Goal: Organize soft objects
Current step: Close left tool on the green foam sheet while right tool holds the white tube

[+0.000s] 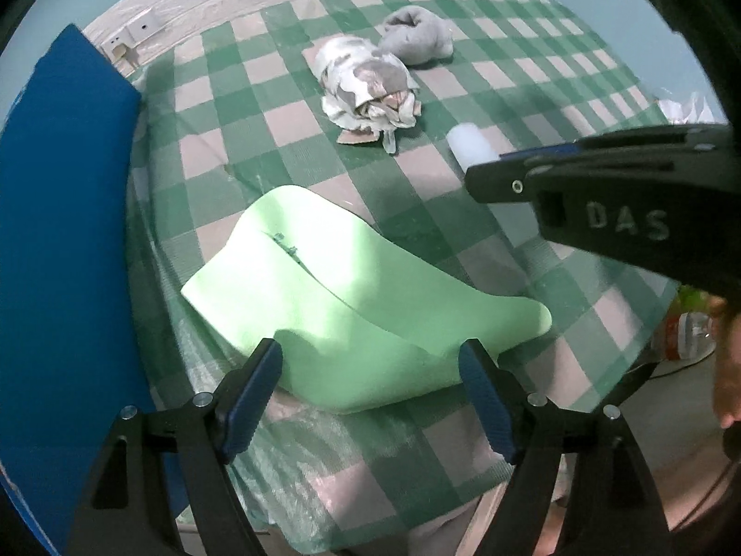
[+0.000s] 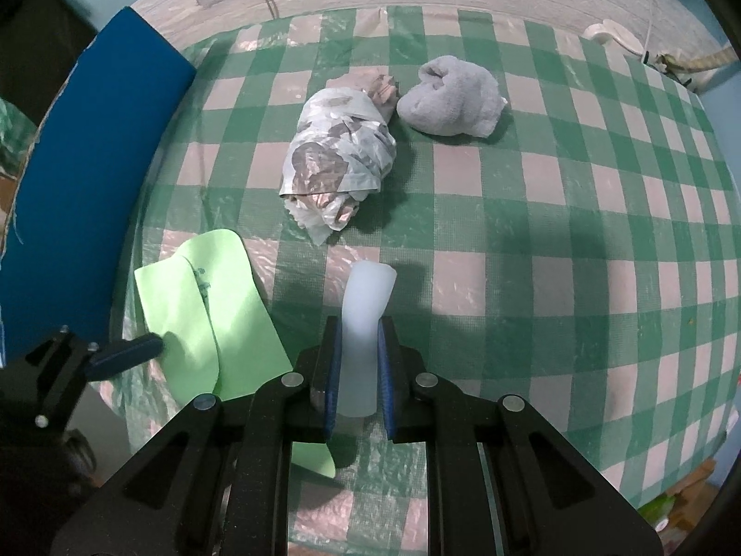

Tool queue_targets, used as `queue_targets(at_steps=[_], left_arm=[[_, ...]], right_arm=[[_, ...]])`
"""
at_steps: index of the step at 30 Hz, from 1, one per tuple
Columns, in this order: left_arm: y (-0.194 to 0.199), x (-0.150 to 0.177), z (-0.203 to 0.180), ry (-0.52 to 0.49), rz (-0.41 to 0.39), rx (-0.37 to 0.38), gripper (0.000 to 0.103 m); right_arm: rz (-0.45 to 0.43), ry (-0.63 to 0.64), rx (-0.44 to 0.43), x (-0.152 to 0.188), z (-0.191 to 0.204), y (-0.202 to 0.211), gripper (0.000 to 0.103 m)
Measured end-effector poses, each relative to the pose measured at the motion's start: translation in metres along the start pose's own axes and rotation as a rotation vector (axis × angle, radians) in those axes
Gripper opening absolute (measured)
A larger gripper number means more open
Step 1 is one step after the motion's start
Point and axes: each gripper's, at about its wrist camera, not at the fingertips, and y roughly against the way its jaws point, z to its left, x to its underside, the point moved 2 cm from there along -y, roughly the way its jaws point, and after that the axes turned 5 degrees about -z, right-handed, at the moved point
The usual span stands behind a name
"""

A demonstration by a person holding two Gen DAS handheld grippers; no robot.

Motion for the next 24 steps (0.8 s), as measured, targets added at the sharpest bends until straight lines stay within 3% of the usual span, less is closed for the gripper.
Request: queue_targets(at_steps=[6, 9, 11, 13, 17, 24], left_arm=[[-0.006, 0.002, -0.007, -0.054, -0.027, -0.029, 0.079], [-0.006, 0.003, -0.012, -0.077, -0.049, -0.029, 0.06], [-0.005, 0.003, -0.014, -0.075, -0.056, -0.011, 0.039], [-0.003, 0.003, -0.015, -0.071, -0.054, 0.007, 0.025], [-0.003, 0.004, -0.017, -0.064, -0.045, 0.047, 0.008], [0.004, 0.003, -0.017, -0.05, -0.059, 0.06, 0.004]], right_arm=[[-0.006, -0.009, -0.01, -0.002, -0.007, 0.009, 0.013], [-0.006, -0.014, -0.012, -0.002, -0.008, 0.012, 0.013], [-0.005, -0.014, -0.013, -0.002, -0.009, 0.012, 0.013], [-0.004, -0.016, -0.014, -0.003, -0.009, 0.014, 0.013], [-0.009, -0.02, -0.014, -0.004, -0.009, 0.016, 0.013], [-0.017, -0.023, -0.016, -0.004, -0.009, 0.021, 0.013]])
